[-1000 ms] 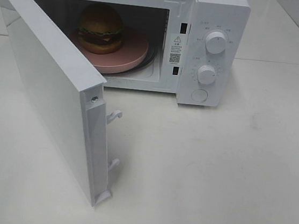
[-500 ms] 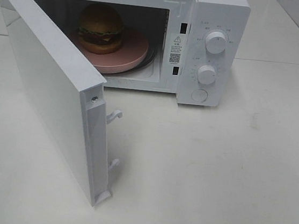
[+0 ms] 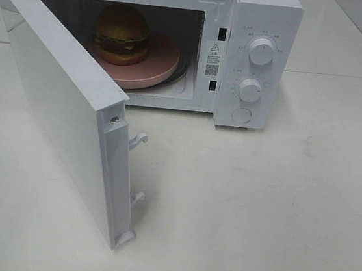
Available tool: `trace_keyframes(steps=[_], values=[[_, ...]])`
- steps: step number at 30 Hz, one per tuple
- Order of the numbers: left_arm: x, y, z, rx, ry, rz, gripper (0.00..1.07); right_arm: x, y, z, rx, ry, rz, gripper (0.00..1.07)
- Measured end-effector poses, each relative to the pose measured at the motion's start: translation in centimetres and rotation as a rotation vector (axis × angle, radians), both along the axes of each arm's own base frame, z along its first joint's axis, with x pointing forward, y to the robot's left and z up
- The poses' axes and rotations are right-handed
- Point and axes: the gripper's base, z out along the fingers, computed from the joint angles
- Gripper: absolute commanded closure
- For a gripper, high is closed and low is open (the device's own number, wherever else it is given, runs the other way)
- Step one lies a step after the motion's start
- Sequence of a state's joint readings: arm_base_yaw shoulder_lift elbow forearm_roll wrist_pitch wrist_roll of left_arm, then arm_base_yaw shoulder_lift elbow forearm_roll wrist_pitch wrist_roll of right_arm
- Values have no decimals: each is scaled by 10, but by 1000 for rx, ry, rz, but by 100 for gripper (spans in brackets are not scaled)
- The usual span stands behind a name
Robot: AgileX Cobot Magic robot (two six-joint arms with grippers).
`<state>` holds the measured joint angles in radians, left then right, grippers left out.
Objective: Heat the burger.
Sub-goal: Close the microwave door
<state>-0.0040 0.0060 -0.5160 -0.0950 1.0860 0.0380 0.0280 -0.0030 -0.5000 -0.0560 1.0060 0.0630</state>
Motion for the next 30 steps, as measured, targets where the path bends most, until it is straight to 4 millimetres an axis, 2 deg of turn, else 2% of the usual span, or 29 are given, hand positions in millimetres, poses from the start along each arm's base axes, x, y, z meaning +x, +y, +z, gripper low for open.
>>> trace_keyframes(steps=[4,6,7,8,9,10,12,13,14,15,16,18,19,20,21,30], values=[[4,0,3,-5,16,-3,12,0,0,0,0,0,0,31],[10,0,15,-8,-8,0,22,0,0,0,0,0,0,31],[10,0,15,-8,-8,0,22,0,0,0,0,0,0,31],[13,0,17,-9,-10,1,31,0,0,0,0,0,0,31],[19,0,20,-11,-15,4,36,0,0,0,0,0,0,31],[19,0,20,-11,-15,4,36,0,0,0,0,0,0,31],[29,0,23,-13,-13,8,58,0,0,0,0,0,0,31],[29,0,23,-13,-13,8,58,0,0,0,0,0,0,31],[32,0,24,-14,-16,9,63,0,0,0,0,0,0,31],[40,0,26,-15,-15,12,75,0,0,0,0,0,0,31],[40,0,26,-15,-15,12,75,0,0,0,0,0,0,31],[52,0,27,-17,-7,17,89,0,0,0,0,0,0,31],[52,0,27,-17,-7,17,89,0,0,0,0,0,0,31],[57,1,28,-17,-1,19,103,0,0,0,0,0,0,31],[67,1,28,-18,11,22,107,0,0,0,0,-1,0,31],[98,2,25,-25,-77,45,107,0,0,0,0,-1,0,31]])
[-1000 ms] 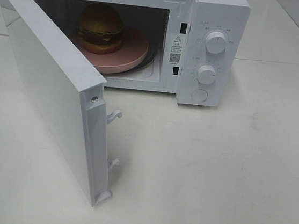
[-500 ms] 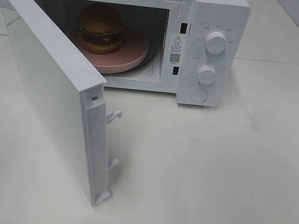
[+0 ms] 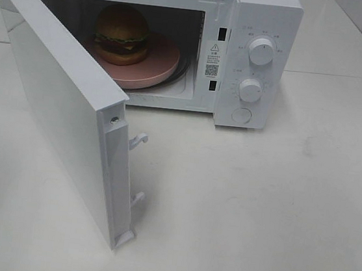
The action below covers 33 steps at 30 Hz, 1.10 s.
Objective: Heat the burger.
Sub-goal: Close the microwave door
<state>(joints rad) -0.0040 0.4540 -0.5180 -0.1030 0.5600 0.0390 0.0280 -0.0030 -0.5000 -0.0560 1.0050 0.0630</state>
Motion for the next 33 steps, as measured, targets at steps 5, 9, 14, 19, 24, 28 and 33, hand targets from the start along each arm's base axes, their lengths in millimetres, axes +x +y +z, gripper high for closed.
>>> trace_keyframes(steps=[5,9,14,19,24,28,33], values=[[14,2,-15,35,-105,8,107,0,0,0,0,0,0,31],[22,4,-35,53,-230,33,107,0,0,0,0,0,0,31],[26,6,-50,54,-303,60,107,0,0,0,0,0,0,31],[33,7,-58,58,-290,67,107,0,0,0,0,0,0,31],[50,7,-68,73,-238,64,107,0,0,0,0,0,0,31],[57,7,-71,47,-232,67,107,0,0,0,0,0,0,31],[65,2,-76,33,-227,15,107,0,0,0,0,0,0,31]])
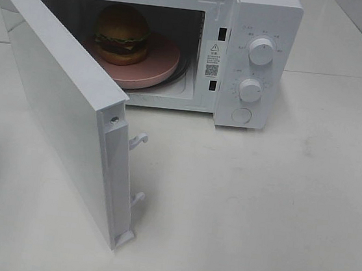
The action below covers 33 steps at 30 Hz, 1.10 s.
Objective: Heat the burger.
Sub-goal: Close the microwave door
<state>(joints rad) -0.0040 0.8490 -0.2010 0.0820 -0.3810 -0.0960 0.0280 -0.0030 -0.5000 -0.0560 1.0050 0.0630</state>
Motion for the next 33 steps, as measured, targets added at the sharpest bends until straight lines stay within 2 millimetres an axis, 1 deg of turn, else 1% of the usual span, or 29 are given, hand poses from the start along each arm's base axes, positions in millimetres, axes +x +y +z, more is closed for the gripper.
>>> trace_keyframes(steps=[2,3,6,9,11,12,14,15,17,18,20,22,23,27,28,30,31,33], values=[[4,-5,-3,1,0,-58,107,0,0,0,0,0,0,31],[4,-5,-3,1,0,-58,107,0,0,0,0,0,0,31],[12,-16,-7,-10,-22,-178,107,0,0,0,0,0,0,31],[14,-18,-8,-14,-23,-202,107,0,0,0,0,0,0,31],[19,-25,-14,-28,-11,-261,107,0,0,0,0,0,0,31],[19,-25,-14,-28,-11,-261,107,0,0,0,0,0,0,31],[25,-39,-20,-13,25,-347,107,0,0,0,0,0,0,31],[25,-39,-20,-13,25,-347,107,0,0,0,0,0,0,31],[30,-51,-27,5,51,-404,107,0,0,0,0,0,0,31],[30,-51,-27,5,51,-404,107,0,0,0,0,0,0,31],[34,-59,-32,-8,58,-423,107,0,0,0,0,0,0,31],[35,-61,-33,-13,56,-428,107,0,0,0,0,0,0,31],[37,-67,-38,-16,56,-446,107,0,0,0,0,0,0,31],[39,-75,-44,-7,61,-461,107,0,0,0,0,0,0,31],[41,-80,-48,-4,69,-463,107,0,0,0,0,0,0,31],[42,-82,-49,-4,68,-462,107,0,0,0,0,0,0,31],[43,-88,-50,-6,61,-461,107,0,0,0,0,0,0,31],[45,-91,-51,-5,63,-460,107,0,0,0,0,0,0,31]])
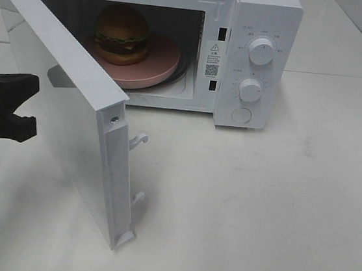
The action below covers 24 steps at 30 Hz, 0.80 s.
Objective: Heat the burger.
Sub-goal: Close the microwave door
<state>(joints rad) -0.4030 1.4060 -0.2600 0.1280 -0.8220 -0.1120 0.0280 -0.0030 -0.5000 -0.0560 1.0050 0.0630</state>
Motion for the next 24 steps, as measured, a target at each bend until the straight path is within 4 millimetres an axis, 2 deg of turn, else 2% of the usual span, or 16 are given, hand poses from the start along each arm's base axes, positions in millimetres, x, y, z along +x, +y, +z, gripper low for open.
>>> trace_keyframes(steps=[7,9,12,14,24], values=[[8,-18,-3,9,2,19,107,0,0,0,0,0,0,31],[15,-29,-5,5,6,40,107,0,0,0,0,0,0,31],[17,-31,-6,4,9,49,107,0,0,0,0,0,0,31],[24,-43,-5,-3,5,65,107,0,0,0,0,0,0,31],[44,-74,-2,-8,-17,108,107,0,0,0,0,0,0,31]])
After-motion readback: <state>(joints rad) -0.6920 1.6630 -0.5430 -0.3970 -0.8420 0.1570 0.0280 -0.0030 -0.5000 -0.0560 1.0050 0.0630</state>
